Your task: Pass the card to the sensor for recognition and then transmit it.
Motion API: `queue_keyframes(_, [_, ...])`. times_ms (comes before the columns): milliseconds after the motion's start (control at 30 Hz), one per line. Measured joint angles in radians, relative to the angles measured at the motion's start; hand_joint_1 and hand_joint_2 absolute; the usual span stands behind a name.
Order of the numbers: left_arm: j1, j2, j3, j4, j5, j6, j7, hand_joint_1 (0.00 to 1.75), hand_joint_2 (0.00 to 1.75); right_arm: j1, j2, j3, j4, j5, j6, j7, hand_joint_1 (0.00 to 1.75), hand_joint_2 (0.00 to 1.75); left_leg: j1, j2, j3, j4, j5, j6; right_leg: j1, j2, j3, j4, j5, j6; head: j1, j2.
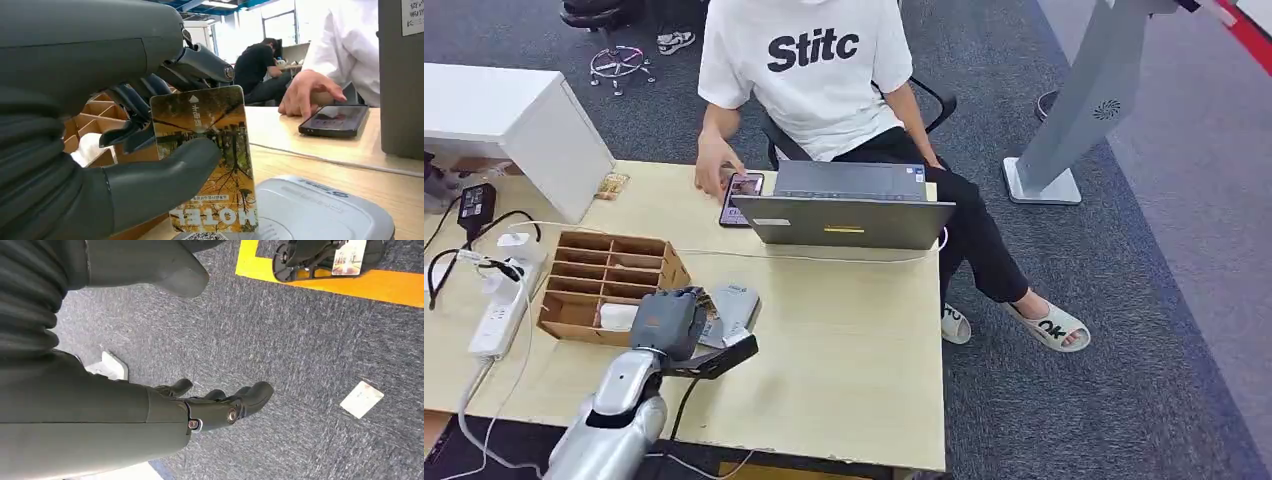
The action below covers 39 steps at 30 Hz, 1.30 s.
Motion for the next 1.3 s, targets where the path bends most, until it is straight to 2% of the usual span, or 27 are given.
queue_keyframes(1100, [-0.025, 0.002, 0.0, 0.019, 0.021, 0.0, -0.003, 1.75, 1.75, -0.005, 0.001, 0.0, 0.003, 0.003, 0.014, -0.006, 0.0, 1.75, 0.0, 0.0, 0.0, 0.0, 0.001, 0.0, 0.0, 0.0, 0.0, 0.0, 0.0, 0.0, 0.0, 0.0])
queue_keyframes(1300, [-0.035, 0.028, 0.009, -0.06, 0.09, -0.021, -0.021, 1.75, 1.75, -0.004, 0.001, 0.0, 0.003, 0.01, 0.01, -0.006, 0.0, 1.75, 0.0, 0.0, 0.0, 0.0, 0.001, 0.001, 0.0, 0.0, 0.0, 0.0, 0.0, 0.0, 0.0, 0.0])
